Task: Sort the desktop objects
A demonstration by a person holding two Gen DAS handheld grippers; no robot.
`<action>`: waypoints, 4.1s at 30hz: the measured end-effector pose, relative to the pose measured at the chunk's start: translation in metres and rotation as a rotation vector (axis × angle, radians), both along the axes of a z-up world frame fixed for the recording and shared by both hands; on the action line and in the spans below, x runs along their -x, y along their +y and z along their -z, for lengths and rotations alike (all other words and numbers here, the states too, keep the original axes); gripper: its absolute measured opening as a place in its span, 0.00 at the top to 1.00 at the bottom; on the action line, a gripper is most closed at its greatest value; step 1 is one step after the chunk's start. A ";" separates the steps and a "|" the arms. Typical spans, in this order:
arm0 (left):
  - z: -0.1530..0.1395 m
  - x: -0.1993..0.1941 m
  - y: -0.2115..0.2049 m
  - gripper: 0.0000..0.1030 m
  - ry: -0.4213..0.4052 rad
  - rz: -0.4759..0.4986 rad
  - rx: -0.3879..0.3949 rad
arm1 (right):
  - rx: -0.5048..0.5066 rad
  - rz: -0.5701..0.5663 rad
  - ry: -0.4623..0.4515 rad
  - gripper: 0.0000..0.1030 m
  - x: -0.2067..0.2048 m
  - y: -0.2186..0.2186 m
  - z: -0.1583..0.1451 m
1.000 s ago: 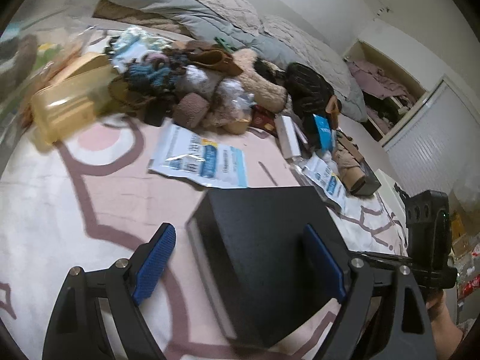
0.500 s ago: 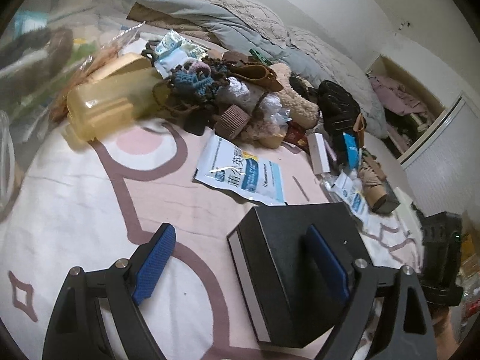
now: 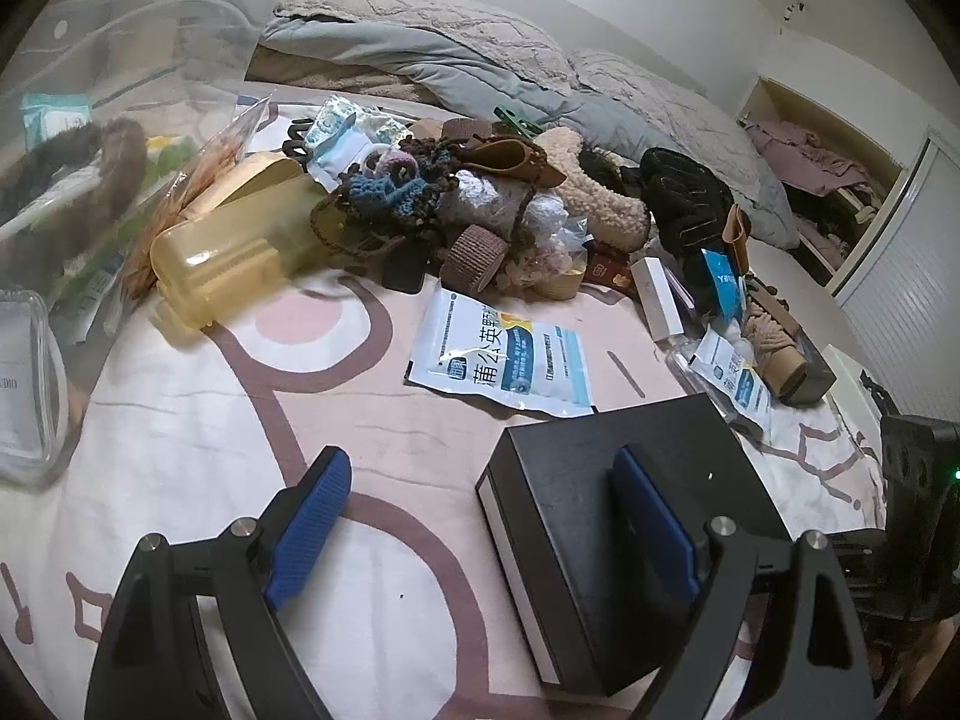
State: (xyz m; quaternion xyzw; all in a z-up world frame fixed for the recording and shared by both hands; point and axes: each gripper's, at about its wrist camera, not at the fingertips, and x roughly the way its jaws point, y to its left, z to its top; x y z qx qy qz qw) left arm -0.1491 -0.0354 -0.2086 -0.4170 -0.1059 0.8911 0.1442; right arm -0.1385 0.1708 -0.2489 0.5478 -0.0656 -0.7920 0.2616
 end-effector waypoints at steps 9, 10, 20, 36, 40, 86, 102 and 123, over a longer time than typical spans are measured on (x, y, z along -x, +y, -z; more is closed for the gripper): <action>-0.002 0.000 -0.001 0.12 0.002 -0.017 0.003 | 0.029 -0.022 0.023 0.93 -0.003 -0.005 -0.004; -0.002 -0.001 -0.002 0.12 0.003 -0.021 0.004 | 0.026 -0.025 0.035 0.93 -0.004 -0.006 -0.005; -0.011 -0.002 -0.014 0.14 0.038 -0.087 0.013 | 0.132 -0.033 0.151 0.93 -0.007 -0.005 -0.029; -0.032 -0.005 -0.028 0.14 0.081 -0.125 -0.076 | 0.288 -0.047 0.192 0.93 0.002 -0.024 -0.056; -0.037 -0.005 -0.037 0.14 0.084 -0.140 -0.126 | 0.284 -0.071 0.207 0.93 -0.001 -0.037 -0.061; -0.047 -0.003 -0.044 0.14 0.073 -0.069 -0.203 | 0.174 -0.037 0.312 0.51 -0.057 -0.077 -0.063; -0.048 -0.002 -0.040 0.14 0.066 -0.023 -0.191 | 0.147 0.108 0.294 0.36 -0.046 -0.110 -0.068; -0.038 0.004 -0.067 0.05 0.008 -0.167 -0.210 | 0.090 -0.003 0.224 0.51 0.011 -0.076 -0.093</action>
